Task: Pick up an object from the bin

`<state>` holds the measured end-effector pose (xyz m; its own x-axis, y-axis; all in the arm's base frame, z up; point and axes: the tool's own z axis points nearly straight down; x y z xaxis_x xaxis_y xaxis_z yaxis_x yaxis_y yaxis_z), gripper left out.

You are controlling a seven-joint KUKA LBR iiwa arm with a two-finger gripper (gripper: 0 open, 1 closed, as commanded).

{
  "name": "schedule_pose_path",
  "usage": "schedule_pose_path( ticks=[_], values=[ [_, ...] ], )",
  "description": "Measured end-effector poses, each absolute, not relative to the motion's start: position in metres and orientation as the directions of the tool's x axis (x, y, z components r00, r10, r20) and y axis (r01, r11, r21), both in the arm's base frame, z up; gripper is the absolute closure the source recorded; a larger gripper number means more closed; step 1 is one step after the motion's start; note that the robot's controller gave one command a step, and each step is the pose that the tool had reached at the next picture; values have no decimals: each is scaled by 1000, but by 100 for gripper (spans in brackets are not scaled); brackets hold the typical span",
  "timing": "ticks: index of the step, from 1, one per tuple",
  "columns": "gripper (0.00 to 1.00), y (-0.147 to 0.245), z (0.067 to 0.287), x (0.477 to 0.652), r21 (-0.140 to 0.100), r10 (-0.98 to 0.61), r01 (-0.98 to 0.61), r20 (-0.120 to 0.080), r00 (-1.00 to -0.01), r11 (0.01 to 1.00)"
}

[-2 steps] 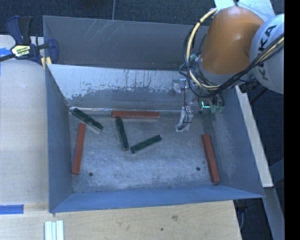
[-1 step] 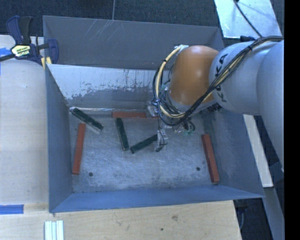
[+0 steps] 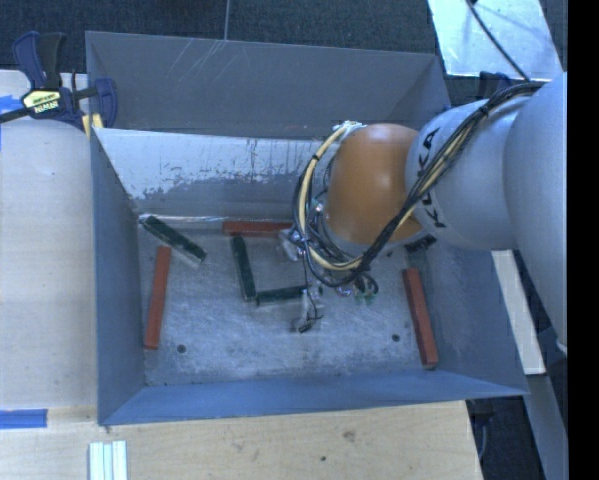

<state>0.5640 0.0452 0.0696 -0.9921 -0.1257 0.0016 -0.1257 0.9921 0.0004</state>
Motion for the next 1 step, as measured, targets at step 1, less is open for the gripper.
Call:
schedule_pose_path(
  ticks=[1],
  values=[
    [100,44,71,566,0,-124,-124,-4,-992,992]
  ],
)
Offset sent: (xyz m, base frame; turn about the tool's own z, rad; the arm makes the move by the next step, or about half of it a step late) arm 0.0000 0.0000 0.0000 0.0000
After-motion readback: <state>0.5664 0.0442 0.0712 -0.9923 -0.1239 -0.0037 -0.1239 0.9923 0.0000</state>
